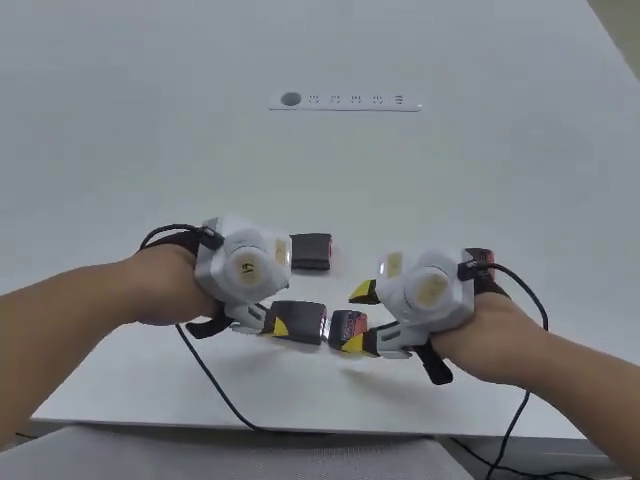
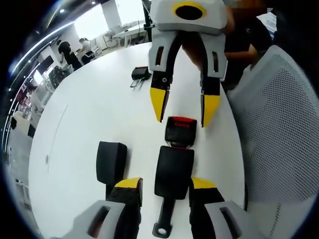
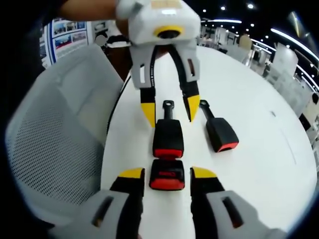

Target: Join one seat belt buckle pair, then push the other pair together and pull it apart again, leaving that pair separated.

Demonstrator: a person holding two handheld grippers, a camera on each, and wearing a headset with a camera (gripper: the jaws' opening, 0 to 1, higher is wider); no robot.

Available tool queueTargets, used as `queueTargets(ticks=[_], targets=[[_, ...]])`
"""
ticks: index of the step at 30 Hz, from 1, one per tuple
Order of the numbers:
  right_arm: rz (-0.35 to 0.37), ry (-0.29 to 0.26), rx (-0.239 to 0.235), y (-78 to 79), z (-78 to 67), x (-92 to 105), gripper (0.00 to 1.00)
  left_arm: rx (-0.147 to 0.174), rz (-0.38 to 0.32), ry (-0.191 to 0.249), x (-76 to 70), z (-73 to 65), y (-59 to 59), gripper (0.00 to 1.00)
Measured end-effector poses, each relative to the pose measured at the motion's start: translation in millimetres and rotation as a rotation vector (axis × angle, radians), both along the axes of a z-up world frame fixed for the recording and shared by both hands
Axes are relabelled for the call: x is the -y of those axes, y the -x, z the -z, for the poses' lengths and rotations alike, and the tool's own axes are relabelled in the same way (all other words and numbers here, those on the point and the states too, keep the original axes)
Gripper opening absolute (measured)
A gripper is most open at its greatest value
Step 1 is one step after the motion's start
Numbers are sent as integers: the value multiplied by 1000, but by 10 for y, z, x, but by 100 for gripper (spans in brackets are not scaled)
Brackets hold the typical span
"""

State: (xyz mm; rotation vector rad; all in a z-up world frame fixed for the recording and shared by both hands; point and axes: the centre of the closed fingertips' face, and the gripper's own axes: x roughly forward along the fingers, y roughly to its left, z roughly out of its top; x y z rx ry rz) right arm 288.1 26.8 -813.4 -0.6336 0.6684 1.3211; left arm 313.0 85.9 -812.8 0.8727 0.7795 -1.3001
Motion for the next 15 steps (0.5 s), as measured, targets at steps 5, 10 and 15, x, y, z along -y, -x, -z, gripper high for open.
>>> queueTargets(ticks=[5,10,15], targets=[[-25,6,6,-18,-34,78,36,14,-23,45,79,-132,-116,39],[-34,28,18,-97,-41,229,37,43,-35,52,112,-150,-261,40],[1,36,30,-269,-81,453,37,59,-32,49,139,-150,-353,42]])
